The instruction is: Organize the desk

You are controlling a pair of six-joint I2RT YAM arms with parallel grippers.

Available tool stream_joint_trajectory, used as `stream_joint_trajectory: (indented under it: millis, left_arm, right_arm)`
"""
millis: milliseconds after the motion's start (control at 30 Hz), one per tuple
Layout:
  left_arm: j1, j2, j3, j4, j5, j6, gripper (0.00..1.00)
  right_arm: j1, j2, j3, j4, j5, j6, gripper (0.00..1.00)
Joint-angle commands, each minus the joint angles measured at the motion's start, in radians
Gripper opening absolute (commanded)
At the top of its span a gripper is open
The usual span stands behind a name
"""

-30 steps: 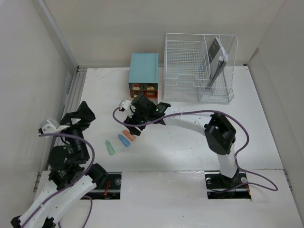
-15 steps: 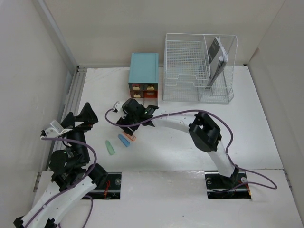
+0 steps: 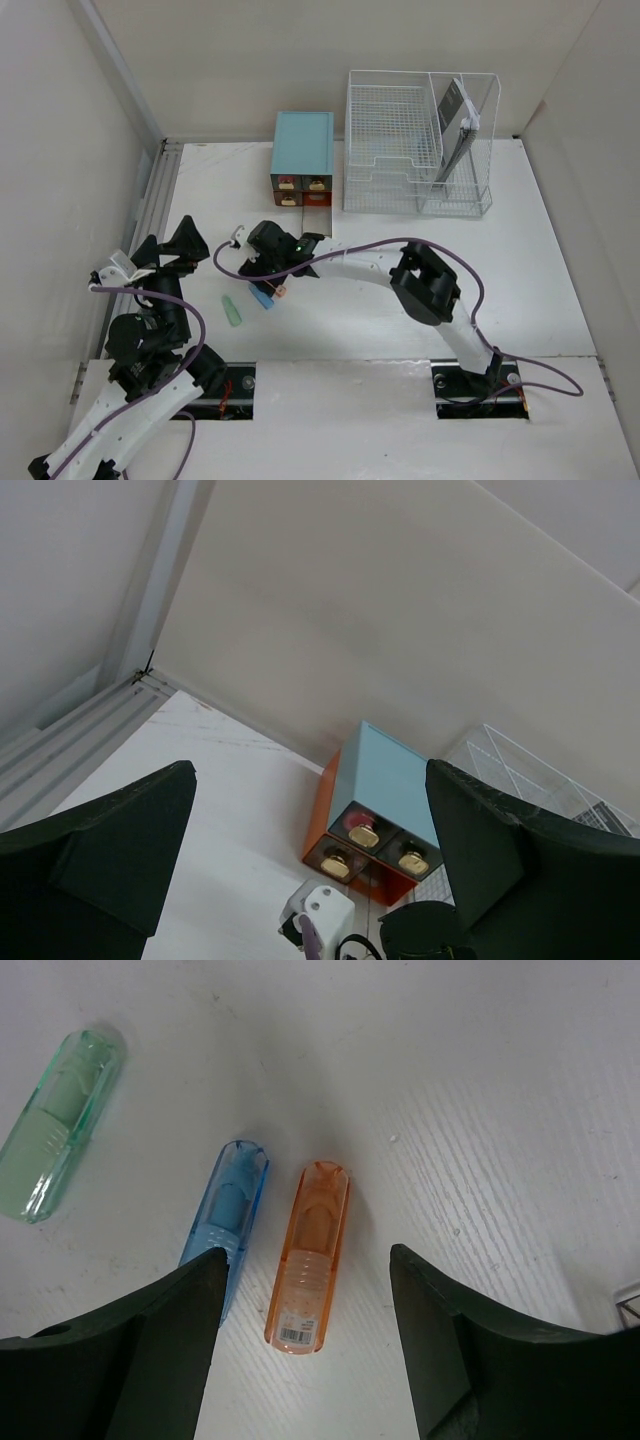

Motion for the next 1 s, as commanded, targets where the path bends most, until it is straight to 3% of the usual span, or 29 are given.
stream_joint_trajectory:
  millis: [0,267,400,567,967]
  left_arm:
    - [0.002,-0.006,0.024,0.028,0.01,0.002,0.99]
    - [0.002,-0.006,0.024,0.028,0.02,0.002,0.99]
    - [0.002,-0.006,0.024,0.028,0.02,0.002,0.99]
    - [0.002,-0.006,0.024,0.028,0.02,0.002,0.99]
    - [0.002,-0.015,0.024,0.028,0.02,0.002,0.99]
  right_arm:
    - [0.005,0.006,0.036,0.014,0.04,0.015,0.71]
    - [0.005,0.015,0.026,0.023,0.04,0.015,0.71]
    - [0.005,0.024,0.026,0.023,0.031,0.015,0.62]
    - [0.005,0.024,0.017,0.023,0.031,0.015,0.58]
    - [0.005,0.052,0.008,0.032,0.031,0.015,0.57]
